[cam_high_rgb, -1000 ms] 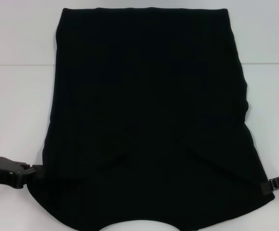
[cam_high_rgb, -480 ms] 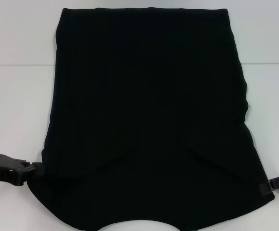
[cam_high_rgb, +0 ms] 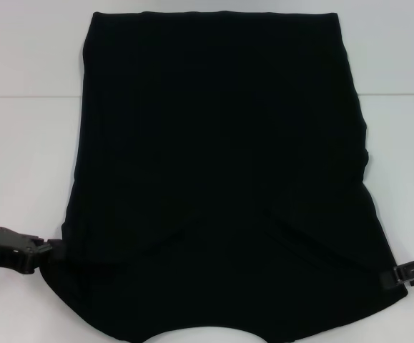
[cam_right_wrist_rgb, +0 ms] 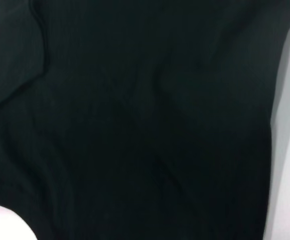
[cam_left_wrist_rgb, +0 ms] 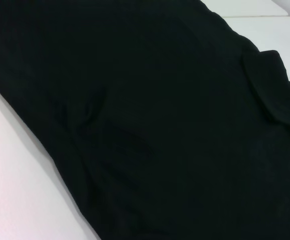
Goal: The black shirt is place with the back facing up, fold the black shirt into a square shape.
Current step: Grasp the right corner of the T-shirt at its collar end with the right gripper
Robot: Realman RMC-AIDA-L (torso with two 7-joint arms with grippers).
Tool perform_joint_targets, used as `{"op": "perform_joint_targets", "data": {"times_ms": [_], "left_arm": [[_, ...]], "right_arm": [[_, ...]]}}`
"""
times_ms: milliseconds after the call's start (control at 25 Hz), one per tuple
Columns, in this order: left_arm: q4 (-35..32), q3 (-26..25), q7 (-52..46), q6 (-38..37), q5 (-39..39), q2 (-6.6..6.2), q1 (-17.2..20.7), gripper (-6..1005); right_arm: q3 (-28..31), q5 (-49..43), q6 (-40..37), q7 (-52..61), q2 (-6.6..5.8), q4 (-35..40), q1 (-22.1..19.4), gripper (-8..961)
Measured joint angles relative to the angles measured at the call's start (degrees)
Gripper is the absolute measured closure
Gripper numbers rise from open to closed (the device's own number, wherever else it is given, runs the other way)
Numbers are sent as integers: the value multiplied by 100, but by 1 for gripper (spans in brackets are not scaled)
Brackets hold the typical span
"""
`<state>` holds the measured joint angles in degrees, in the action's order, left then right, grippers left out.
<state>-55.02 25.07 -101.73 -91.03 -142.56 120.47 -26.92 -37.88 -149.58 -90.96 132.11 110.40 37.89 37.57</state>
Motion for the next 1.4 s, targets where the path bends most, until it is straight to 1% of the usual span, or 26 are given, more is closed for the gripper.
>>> {"op": "perform_joint_targets", "data": {"times_ms": [160,480,920,1080,1360,1400], "left_arm": [[0,-3,2,9,0,-7,2,961],[0,-13,39,17,0,-7,4,961],[15,-11,49,76,-6,-7,3,962],[17,-11,49,77,-6,-6,3,962],[17,-11,49,78,-5,-6,3,962],[18,-11,49,77,-5,-7,3,962]], "right_arm": [[-26,-1,0,-1,23,0,22,88],[-149,-1,-12,23,118,-1,103,89],[-239,-1,-83,25,230,-1,238,122],[-275,-1,-91,22,253,0,270,134],[-336,-1,-112,-14,257,15,278,155],[-346,-1,-113,-11,261,23,271,193]]}}
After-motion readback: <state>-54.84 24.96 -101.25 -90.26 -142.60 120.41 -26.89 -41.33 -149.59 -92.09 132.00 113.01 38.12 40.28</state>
